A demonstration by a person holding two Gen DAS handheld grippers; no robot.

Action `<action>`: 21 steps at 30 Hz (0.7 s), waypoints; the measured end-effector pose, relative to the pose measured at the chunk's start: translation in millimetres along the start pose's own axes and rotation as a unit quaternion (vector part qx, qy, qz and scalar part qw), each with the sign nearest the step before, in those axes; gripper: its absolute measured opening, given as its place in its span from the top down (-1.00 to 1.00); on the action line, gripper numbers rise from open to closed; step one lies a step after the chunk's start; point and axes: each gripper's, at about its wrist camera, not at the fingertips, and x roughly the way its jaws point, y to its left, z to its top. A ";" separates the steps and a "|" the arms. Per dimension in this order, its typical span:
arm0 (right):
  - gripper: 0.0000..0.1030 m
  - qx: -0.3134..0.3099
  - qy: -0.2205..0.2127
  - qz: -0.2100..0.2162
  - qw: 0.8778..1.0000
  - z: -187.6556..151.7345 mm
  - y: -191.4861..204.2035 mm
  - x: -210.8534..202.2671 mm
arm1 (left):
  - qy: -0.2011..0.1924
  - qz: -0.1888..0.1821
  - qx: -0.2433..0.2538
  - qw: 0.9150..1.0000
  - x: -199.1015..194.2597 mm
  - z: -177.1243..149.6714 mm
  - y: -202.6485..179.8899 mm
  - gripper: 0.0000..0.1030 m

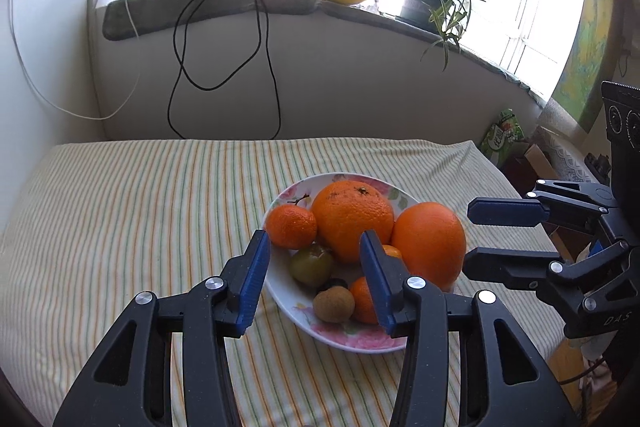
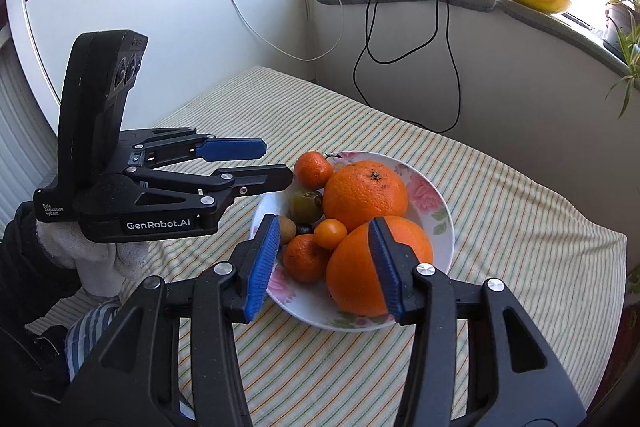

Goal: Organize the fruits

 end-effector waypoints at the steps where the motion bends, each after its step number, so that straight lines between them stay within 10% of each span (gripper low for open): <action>1: 0.06 0.004 -0.005 0.000 1.000 -1.4 0.4 -3.5 | -0.002 0.001 0.000 1.000 -3.2 -1.5 -1.0 0.00; 10: 0.02 0.037 -0.041 -0.037 0.998 -14.5 -1.1 -31.9 | -0.020 0.005 0.007 1.000 -30.3 -9.5 -16.7 -0.28; 13: -0.49 0.050 -0.058 -0.048 0.996 -17.9 -2.7 -41.5 | -0.025 0.015 0.013 0.999 -37.9 -12.1 -23.4 -0.35; 21: -0.73 0.061 -0.084 -0.085 0.991 -25.2 -1.6 -61.9 | -0.029 0.052 0.013 0.998 -53.2 -20.6 -32.1 -0.56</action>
